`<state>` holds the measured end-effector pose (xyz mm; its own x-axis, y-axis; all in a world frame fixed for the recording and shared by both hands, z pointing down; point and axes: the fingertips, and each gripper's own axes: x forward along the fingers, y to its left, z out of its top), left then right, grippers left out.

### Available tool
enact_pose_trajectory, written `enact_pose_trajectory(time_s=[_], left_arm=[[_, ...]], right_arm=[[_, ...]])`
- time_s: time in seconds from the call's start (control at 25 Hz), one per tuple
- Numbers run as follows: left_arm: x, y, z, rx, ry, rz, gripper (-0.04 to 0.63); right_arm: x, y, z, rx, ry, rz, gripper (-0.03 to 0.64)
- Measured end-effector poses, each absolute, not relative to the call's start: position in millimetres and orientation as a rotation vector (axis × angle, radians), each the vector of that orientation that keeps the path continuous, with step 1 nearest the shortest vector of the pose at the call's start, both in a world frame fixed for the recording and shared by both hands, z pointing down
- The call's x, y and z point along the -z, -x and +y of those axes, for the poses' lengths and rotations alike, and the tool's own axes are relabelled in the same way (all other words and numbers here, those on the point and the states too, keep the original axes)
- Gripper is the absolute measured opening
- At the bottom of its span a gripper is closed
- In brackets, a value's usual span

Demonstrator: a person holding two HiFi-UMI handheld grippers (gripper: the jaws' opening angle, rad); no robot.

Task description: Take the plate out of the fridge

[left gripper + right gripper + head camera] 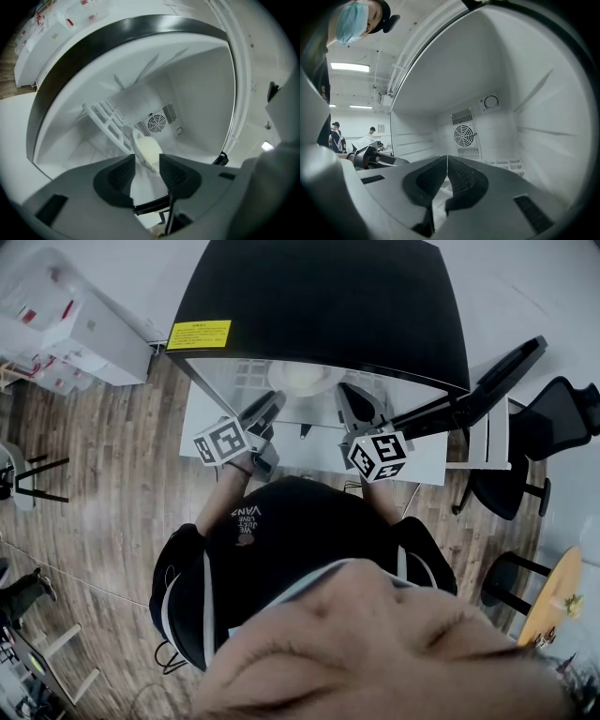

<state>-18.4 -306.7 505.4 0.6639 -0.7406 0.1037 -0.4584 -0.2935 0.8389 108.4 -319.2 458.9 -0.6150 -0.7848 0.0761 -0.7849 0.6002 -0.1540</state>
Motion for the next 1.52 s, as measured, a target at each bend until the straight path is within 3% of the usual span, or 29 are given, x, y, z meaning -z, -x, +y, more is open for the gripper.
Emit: enact_pose_trajectory(time_s=[1.52], left_arm=[[-508.3,11.0,-317.7,0.557,-1.677,-0.818,0.122]], right_arm=[[-465.4,-115.7,-313.0,-0.296,-1.389,-2.800,0.012]])
